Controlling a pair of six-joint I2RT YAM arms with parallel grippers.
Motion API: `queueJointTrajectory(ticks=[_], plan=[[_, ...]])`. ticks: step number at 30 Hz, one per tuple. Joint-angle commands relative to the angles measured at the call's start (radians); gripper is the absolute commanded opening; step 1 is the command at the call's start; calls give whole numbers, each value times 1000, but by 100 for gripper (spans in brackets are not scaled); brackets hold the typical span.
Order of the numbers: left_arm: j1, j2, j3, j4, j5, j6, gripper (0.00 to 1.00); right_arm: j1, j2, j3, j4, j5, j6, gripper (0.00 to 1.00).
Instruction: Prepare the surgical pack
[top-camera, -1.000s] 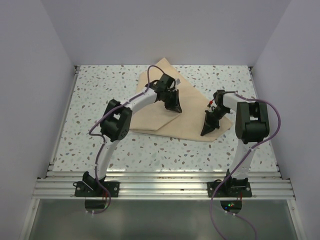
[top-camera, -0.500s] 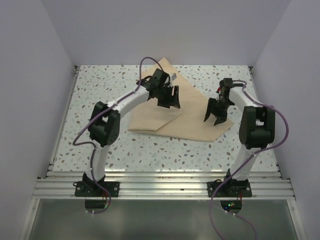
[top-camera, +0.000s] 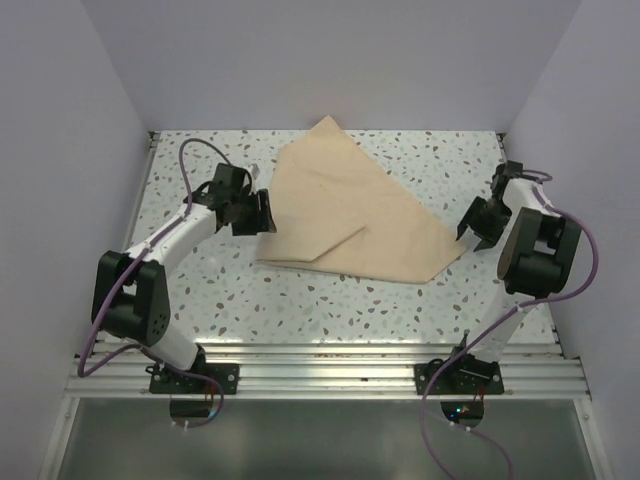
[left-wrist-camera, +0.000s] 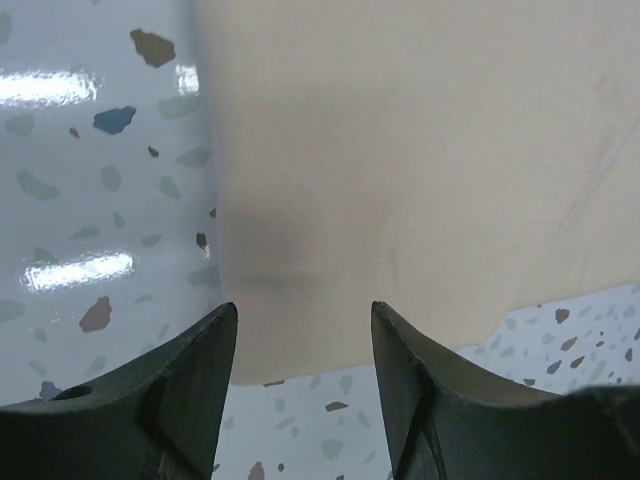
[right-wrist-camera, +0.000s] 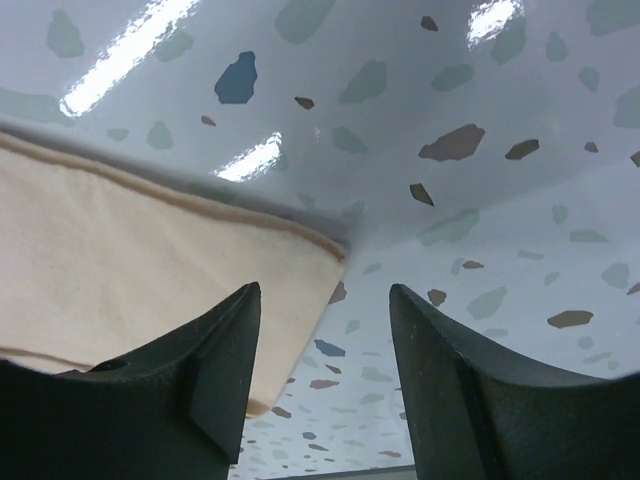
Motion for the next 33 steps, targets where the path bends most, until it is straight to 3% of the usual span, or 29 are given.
queueJointTrajectory(ticks=[1,9,14,26,27,30,33], plan=[[42,-38,-52,34,-27,35,59,-24,58,28,54,-27,-2,57],[108,28,-77,55,13,45,53,-27,101,-34,103,-113,-12,51],[113,66,-109,81,54,30,51,-27,107,-68,134,-171,0,41],[114,104,-135,114,115,24,50,-25,124,-131,193,-260,-9,38],[114,103,-138,114,115,24,50,-24,127,-117,192,-256,-13,36],[114,106,-138,111,112,30,50,-25,129,-96,187,-251,-16,10],[114,115,-146,114,122,33,50,-22,100,-93,186,-245,-15,0]])
